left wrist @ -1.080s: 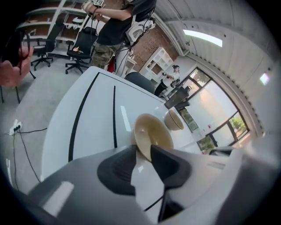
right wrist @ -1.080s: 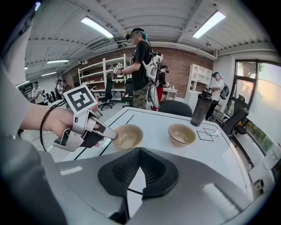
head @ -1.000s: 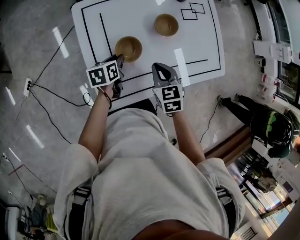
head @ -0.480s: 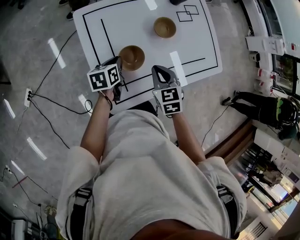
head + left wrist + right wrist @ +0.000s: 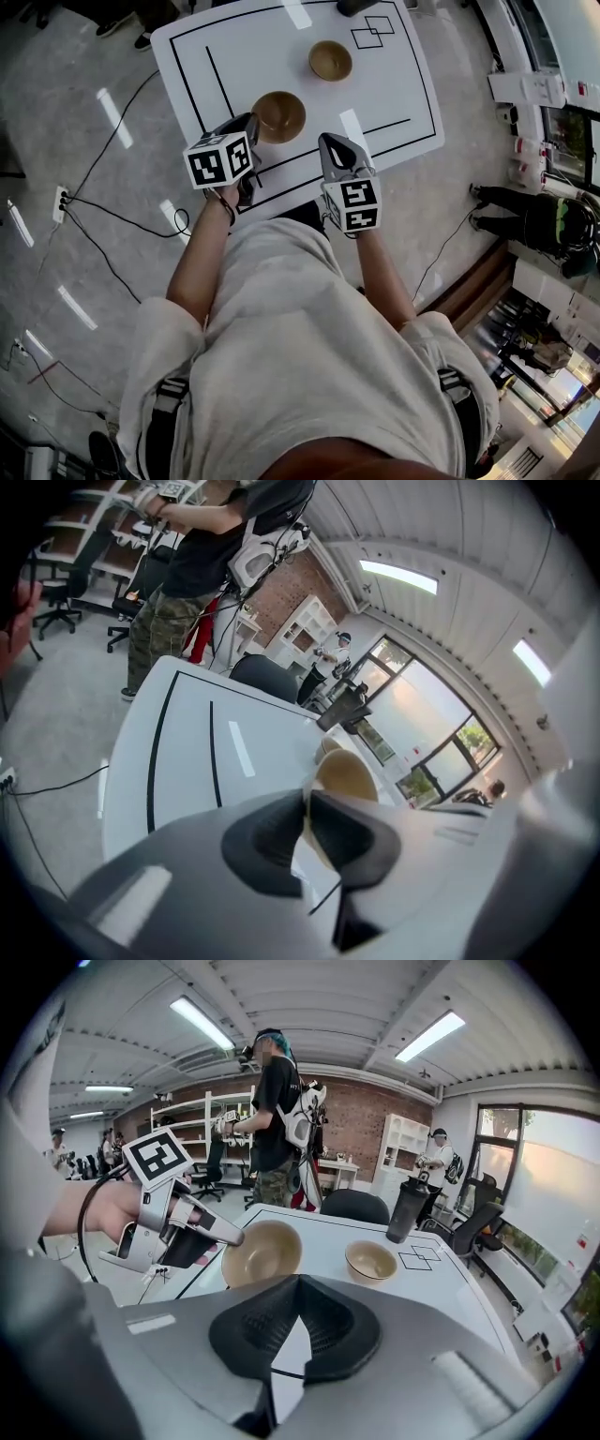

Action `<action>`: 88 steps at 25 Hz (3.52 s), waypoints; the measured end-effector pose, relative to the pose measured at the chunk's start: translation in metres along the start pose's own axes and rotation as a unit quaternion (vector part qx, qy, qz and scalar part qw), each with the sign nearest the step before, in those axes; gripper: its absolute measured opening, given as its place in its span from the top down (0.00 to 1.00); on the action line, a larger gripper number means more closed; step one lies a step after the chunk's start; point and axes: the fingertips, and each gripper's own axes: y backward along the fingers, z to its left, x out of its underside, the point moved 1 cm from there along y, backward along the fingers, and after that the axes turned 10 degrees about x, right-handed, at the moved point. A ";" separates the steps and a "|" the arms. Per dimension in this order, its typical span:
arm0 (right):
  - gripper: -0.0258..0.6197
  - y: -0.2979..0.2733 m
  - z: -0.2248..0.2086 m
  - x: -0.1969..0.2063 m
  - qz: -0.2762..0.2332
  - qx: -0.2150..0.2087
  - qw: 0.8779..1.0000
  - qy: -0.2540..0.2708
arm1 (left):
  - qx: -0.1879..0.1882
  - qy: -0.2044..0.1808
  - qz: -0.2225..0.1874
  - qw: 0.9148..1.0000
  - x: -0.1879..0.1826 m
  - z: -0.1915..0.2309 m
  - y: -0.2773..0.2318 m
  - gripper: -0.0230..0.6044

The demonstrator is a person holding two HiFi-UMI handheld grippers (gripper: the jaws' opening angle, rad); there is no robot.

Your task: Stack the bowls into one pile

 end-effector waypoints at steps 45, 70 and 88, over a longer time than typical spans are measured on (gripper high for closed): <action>0.96 -0.117 -0.198 0.009 -0.080 -0.143 0.987 0.000 | -0.138 0.050 -0.119 0.982 -0.028 -0.070 -0.138 0.93; 0.96 -0.135 -0.229 0.025 -0.053 -0.152 0.987 0.026 | -0.131 0.085 -0.141 0.978 -0.048 -0.064 -0.202 0.92; 0.96 -0.152 -0.233 0.026 -0.043 -0.182 0.981 0.054 | -0.172 0.081 -0.122 0.974 -0.046 -0.050 -0.225 0.90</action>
